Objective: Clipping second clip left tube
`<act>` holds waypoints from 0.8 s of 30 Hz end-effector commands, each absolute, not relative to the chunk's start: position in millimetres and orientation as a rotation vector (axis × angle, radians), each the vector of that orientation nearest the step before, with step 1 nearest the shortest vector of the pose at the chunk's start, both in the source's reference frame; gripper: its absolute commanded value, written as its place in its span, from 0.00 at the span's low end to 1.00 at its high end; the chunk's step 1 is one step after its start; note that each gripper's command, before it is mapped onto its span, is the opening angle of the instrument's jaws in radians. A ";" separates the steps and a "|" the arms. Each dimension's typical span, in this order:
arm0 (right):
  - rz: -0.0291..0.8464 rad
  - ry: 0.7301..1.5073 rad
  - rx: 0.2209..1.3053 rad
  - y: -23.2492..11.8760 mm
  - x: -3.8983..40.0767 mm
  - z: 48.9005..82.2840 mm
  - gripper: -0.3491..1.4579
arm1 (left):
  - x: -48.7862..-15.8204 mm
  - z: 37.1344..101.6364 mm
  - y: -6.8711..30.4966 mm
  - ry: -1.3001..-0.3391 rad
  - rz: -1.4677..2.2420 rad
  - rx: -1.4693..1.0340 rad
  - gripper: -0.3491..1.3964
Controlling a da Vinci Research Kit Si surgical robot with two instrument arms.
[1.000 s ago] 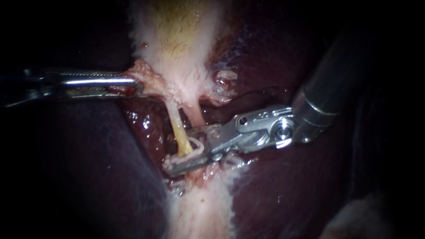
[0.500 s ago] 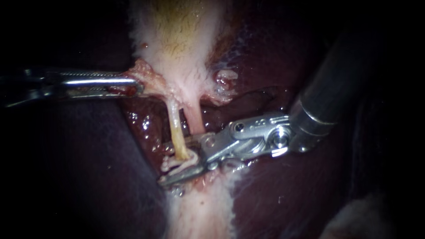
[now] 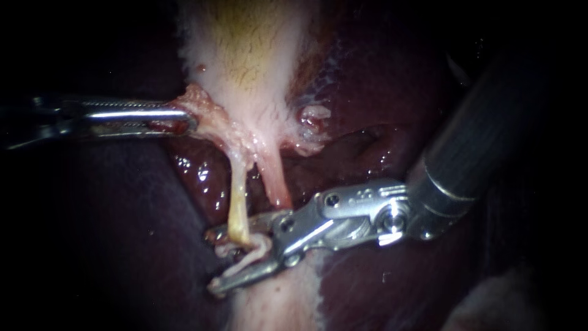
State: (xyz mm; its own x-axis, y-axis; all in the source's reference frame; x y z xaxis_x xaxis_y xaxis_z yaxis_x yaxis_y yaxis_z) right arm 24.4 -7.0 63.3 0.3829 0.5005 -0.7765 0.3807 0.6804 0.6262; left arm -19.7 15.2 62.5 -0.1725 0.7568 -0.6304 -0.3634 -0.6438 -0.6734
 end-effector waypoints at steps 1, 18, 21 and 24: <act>0.098 1.218 0.872 -6.9 24.4 63.4 0.44 | -19.7 62.5 15.1 -0.483 1.897 -1.331 0.00; 0.139 1.181 0.881 -6.1 23.5 64.3 0.24 | -19.7 62.7 15.3 -0.483 1.897 -1.331 0.00; 0.152 1.163 0.879 -5.9 23.3 64.4 0.15 | -19.7 62.7 15.3 -0.483 1.897 -1.331 0.00; 0.188 1.143 0.904 -5.6 23.0 64.2 0.00 | -19.7 62.7 15.3 -0.483 1.897 -1.331 0.00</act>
State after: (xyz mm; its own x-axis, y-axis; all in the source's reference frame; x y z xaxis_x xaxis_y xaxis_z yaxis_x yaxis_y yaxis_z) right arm 22.8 -5.4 64.1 0.4467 0.5639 -0.6946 0.2950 0.6401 0.7094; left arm -19.7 15.3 62.7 -0.1723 0.7571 -0.6302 -0.3636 -0.6435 -0.6736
